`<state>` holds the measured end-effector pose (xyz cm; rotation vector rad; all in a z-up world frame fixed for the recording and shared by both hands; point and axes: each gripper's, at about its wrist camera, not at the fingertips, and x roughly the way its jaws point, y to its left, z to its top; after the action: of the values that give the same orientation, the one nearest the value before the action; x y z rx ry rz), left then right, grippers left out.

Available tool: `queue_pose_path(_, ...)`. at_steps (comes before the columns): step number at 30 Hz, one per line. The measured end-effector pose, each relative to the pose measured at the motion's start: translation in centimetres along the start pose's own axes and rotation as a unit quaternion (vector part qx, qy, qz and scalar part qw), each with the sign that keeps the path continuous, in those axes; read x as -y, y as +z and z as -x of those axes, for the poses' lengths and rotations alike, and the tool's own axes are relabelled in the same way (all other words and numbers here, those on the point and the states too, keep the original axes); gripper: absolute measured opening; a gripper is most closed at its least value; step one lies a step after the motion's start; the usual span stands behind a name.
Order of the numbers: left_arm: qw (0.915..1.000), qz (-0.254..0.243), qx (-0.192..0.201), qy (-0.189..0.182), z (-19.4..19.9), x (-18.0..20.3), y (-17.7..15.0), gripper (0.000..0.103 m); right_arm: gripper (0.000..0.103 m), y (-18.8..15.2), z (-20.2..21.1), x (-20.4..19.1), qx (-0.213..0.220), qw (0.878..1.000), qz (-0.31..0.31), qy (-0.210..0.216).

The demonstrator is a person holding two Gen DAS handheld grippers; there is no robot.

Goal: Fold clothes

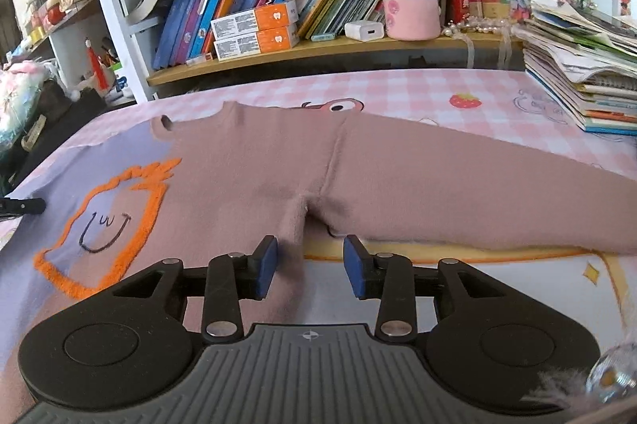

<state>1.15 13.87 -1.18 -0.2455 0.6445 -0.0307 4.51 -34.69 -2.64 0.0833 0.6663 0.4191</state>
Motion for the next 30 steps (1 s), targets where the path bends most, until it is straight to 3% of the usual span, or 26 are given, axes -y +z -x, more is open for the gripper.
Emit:
queue_pose_path(3,0.9999,-0.014,-0.005,-0.003,-1.3,0.2,1.2,0.008,0.009,1.3,-1.7,-0.1,-0.006,1.0,-0.002,0.003)
queue_pose_path(7,0.9996,-0.023,-0.012,-0.014,-4.1,0.4,3.2,0.008,0.008,3.2,-4.1,0.0,-0.006,1.0,0.004,-0.021)
queue_pose_path(10,0.9994,-0.03,-0.011,-0.013,-5.4,0.8,3.9,0.008,0.008,4.1,-5.4,0.4,-0.005,0.999,0.005,-0.039)
queue_pose_path(17,0.9993,-0.031,-0.004,-0.018,-5.1,0.4,3.6,0.012,0.008,2.9,-4.1,1.0,0.015,0.999,-0.014,-0.033)
queue_pose_path(24,0.9977,-0.067,-0.003,-0.009,-0.8,1.5,0.7,0.013,0.019,1.7,-2.5,0.4,0.015,1.0,-0.016,-0.021)
queue_pose_path(30,0.9981,-0.062,-0.004,-0.007,2.8,1.2,-1.4,0.013,0.027,-1.3,1.1,-1.1,0.015,1.0,0.005,-0.022)
